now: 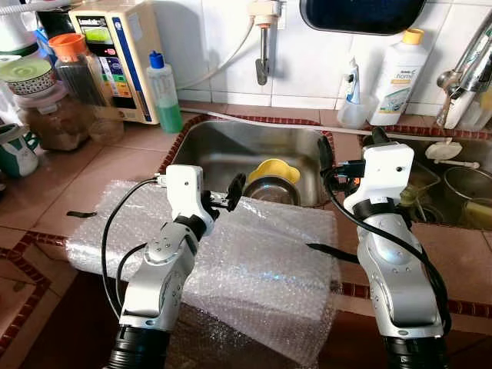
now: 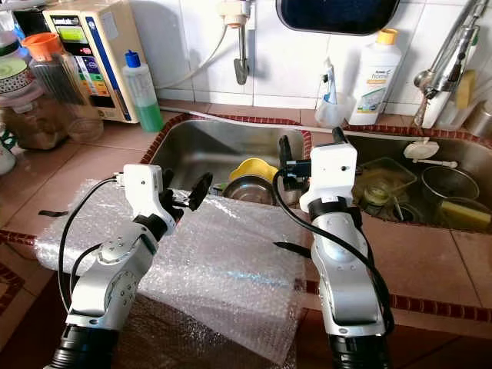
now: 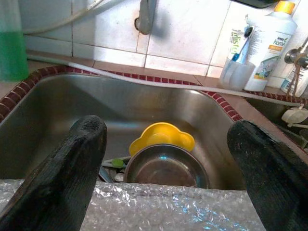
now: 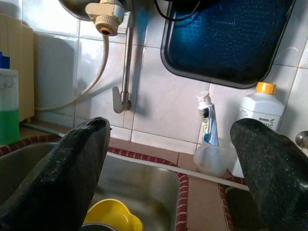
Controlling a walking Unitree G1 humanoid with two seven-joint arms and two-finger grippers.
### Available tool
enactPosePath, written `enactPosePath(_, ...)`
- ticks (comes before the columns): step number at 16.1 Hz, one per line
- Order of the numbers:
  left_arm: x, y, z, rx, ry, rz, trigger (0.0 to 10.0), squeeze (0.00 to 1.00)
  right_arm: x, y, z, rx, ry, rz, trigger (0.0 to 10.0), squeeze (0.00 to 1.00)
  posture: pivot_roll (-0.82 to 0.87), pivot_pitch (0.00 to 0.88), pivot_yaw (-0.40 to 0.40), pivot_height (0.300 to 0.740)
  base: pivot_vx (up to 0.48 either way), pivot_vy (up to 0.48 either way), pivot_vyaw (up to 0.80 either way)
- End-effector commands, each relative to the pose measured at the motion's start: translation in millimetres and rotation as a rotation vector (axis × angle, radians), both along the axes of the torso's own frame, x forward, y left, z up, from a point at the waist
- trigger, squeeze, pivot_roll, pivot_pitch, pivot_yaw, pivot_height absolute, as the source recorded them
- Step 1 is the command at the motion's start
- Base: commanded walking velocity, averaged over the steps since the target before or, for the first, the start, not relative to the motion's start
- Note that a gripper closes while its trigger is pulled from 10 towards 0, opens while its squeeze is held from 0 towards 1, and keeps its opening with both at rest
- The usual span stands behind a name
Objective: Kitchen organization
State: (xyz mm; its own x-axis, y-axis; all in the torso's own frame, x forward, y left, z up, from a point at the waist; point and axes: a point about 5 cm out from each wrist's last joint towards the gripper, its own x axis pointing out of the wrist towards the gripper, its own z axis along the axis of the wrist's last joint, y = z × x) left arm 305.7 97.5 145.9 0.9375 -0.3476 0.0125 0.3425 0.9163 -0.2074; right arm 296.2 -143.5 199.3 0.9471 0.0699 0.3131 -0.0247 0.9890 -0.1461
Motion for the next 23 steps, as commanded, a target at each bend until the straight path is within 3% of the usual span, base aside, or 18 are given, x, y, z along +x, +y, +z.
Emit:
enactPosePath(1, 1.8, -0.6, 4.3, 0.004, -0.006, -0.009, 10.0, 0.00, 1.8, 0.9, 1.6, 0.007, 0.001, -0.001, 10.0, 0.00, -0.04, 0.000, 0.064, 0.740, -0.244, 0.000, 0.00)
enactPosePath(18, 2.4, -2.1, 3.9, -0.008, 0.000, -0.010, 10.0, 0.00, 1.6, -1.2, 1.5, 0.000, 0.001, -0.015, 10.0, 0.00, -0.05, 0.000, 0.064, 0.740, -0.313, 0.000, 0.00)
enactPosePath(23, 3.6, 3.2, 1.2, 0.016, -0.001, 0.010, 10.0, 0.00, -0.5, -3.7, -3.0, -0.008, 0.015, -0.019, 10.0, 0.00, -0.05, 0.000, 0.064, 0.740, 0.000, 0.000, 0.00)
